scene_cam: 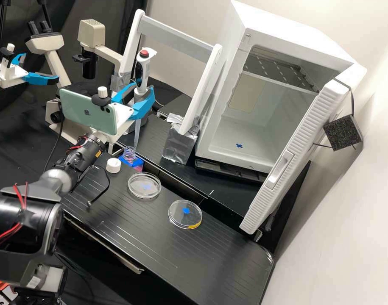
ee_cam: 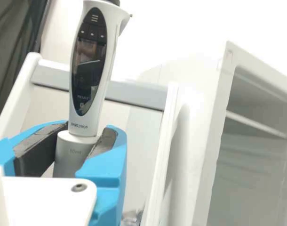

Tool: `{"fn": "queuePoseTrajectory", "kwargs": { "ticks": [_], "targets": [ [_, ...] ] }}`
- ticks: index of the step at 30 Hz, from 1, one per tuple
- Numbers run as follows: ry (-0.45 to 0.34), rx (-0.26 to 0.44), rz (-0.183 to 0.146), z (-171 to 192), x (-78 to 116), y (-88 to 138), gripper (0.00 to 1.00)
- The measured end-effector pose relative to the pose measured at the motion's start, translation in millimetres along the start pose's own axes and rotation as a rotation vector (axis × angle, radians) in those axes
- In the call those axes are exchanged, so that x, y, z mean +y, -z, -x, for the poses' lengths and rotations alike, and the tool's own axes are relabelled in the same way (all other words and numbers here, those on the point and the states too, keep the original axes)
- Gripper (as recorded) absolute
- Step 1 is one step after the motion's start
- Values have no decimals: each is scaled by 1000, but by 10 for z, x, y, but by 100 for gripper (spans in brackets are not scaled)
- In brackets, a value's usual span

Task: Use the pipette

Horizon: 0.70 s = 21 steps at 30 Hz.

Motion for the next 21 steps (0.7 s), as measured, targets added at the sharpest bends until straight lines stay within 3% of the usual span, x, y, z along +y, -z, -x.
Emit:
{"fn": "queuePoseTrajectory", "kwargs": {
  "ticks": [3,6,11,18,21],
  "targets": [
    [6,58,-44,25,121,27,0],
    [1,122,-63,102,231,31,0],
    [7,197,-60,296,362,-74,0],
    [-37,162,-83,554,515,-371,0],
    [-58,131,-110,656,592,-459,0]
  ]
}}
